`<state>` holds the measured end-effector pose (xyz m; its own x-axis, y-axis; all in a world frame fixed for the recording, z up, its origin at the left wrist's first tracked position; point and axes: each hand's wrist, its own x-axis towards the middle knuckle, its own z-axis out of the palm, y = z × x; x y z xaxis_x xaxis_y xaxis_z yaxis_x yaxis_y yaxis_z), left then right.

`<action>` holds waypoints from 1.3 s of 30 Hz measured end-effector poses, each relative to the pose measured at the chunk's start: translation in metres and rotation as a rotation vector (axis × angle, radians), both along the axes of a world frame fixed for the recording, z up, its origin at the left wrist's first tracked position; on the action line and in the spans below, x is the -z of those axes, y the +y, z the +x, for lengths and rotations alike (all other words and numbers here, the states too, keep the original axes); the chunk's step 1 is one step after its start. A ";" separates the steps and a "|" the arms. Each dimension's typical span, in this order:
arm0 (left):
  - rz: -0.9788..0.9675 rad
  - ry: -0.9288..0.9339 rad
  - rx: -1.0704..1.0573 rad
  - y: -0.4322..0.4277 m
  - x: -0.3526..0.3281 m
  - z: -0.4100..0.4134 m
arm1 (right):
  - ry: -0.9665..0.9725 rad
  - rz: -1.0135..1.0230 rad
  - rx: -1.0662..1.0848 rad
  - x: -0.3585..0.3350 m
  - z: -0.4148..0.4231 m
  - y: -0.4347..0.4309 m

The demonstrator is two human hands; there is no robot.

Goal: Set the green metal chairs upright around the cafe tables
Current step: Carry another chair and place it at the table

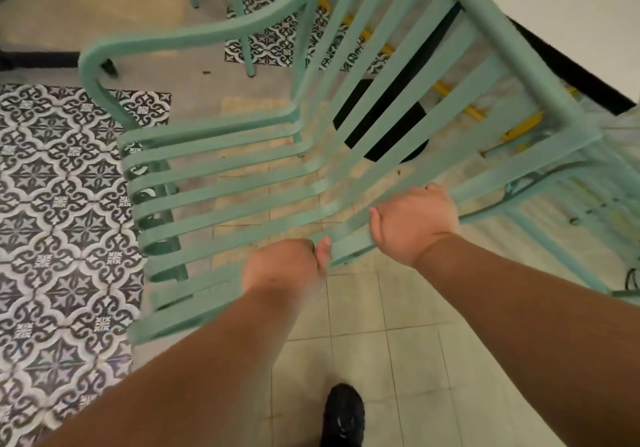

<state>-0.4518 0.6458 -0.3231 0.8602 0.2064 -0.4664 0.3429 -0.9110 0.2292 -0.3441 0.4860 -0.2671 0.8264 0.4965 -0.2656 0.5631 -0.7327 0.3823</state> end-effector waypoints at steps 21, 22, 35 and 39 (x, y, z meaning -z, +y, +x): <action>-0.017 -0.033 0.043 0.007 0.001 -0.004 | 0.003 -0.016 0.009 0.007 -0.002 0.002; -0.019 -0.034 0.052 0.008 0.002 -0.005 | 0.014 -0.018 0.011 0.005 -0.003 0.002; 0.028 0.018 0.188 0.064 -0.009 -0.021 | 0.180 0.055 0.078 -0.007 -0.040 0.036; 0.079 0.018 0.257 0.098 -0.008 -0.025 | 0.260 0.043 0.113 0.001 -0.050 0.065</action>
